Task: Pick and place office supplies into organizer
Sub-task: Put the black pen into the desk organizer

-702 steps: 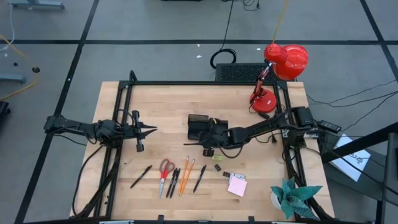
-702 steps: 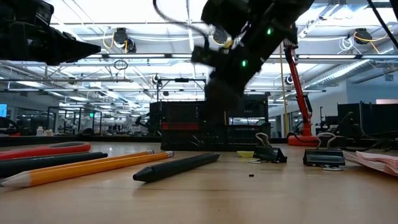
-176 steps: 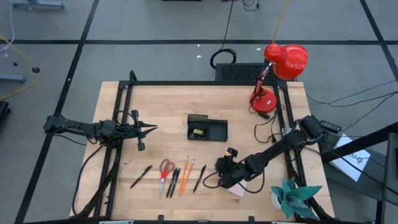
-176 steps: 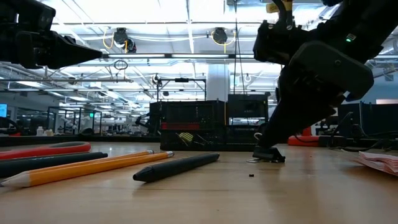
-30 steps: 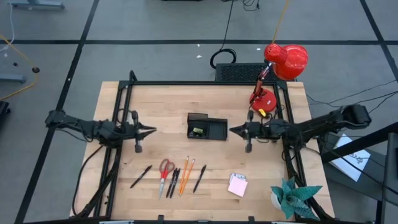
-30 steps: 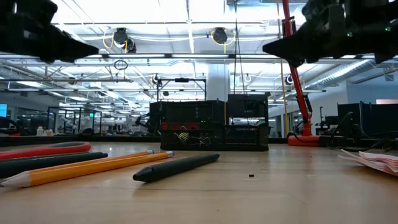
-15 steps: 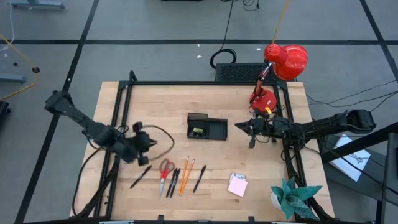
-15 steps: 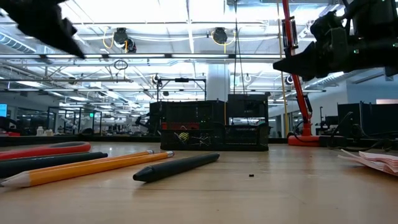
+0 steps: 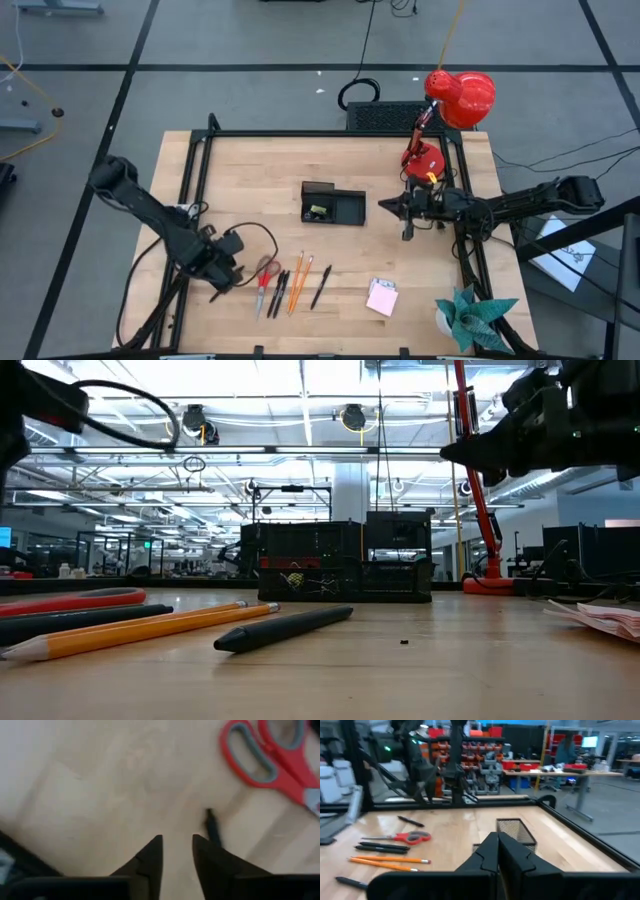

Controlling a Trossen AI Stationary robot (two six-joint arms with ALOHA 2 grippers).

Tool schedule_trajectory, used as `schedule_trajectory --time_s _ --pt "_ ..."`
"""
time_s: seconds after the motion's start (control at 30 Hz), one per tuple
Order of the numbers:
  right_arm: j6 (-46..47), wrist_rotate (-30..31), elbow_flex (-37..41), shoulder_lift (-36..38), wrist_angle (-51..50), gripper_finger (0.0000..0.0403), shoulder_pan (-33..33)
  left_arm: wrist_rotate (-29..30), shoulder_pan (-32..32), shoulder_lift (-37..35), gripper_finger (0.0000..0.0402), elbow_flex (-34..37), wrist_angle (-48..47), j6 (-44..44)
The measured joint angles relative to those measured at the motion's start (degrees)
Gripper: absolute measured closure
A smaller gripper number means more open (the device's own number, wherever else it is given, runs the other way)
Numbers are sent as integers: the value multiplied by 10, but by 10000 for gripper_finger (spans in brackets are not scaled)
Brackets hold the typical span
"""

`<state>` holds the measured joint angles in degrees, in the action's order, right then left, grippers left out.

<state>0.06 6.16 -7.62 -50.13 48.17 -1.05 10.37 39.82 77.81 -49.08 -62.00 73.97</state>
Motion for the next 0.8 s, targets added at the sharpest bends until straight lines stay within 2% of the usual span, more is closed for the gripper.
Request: schedule_trajectory --time_s 0.1,0.3,0.57,0.8 --pt "4 -4 0 0 11 402 0 -29 8 7 243 0 35 4" --pt "1 -4 0 0 15 402 0 -29 23 10 183 0 120 24" --pt "-3 -3 0 0 17 401 0 -19 25 32 174 2 126 23" --pt "3 -3 0 0 17 401 0 -74 26 98 174 2 126 54"
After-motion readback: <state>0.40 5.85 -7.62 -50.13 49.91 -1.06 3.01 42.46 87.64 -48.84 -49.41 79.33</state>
